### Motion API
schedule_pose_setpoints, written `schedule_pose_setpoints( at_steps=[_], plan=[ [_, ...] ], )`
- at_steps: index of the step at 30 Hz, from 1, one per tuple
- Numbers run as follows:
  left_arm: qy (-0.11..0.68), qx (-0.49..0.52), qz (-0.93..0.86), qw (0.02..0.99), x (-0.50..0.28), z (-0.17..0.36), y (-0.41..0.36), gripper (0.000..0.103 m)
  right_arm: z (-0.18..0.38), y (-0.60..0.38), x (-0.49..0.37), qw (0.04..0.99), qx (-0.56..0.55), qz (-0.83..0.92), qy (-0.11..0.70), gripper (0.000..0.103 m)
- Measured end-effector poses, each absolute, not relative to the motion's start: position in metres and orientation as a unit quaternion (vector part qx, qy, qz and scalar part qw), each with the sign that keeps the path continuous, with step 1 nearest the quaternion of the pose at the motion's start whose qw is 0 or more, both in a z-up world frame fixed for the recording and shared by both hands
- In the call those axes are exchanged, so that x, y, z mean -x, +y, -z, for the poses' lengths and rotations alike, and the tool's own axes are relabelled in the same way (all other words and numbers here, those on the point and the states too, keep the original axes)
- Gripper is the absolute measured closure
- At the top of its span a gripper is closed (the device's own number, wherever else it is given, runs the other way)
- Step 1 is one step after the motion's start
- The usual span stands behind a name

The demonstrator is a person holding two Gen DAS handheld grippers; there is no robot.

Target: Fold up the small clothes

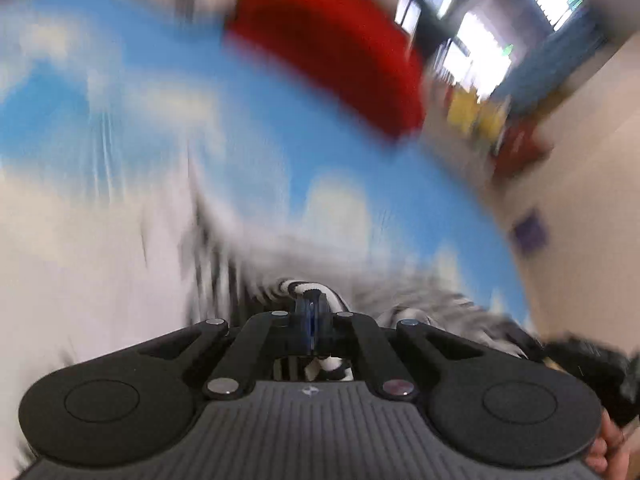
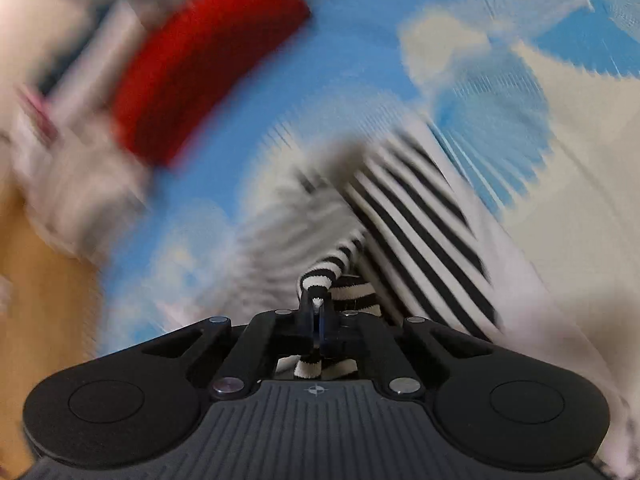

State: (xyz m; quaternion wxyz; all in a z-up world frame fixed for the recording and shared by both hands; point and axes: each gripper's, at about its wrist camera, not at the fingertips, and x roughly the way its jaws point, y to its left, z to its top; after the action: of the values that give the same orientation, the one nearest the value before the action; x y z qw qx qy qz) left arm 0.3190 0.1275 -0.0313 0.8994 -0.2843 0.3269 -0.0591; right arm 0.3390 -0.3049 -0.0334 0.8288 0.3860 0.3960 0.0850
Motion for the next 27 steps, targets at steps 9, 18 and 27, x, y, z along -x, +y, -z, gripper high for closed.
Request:
schedule_pose_setpoints(
  at_steps=[9,18,27],
  plan=[
    [0.509,0.295,0.045,0.808,-0.32,0.094,0.158,0.098,0.042,-0.325,-0.32,0.829,-0.363,-0.068,0.42,0.102],
    [0.469,0.331,0.025,0.818,-0.324,0.084,0.157,0.047,0.066,-0.31,-0.319,0.818,-0.273,-0.041,0.504,0.059],
    [0.403,0.263,0.019,0.877,-0.32,0.051,0.15,0.102,0.057,-0.317,-0.317,0.836,-0.332,-0.035,0.436,0.099]
  ],
)
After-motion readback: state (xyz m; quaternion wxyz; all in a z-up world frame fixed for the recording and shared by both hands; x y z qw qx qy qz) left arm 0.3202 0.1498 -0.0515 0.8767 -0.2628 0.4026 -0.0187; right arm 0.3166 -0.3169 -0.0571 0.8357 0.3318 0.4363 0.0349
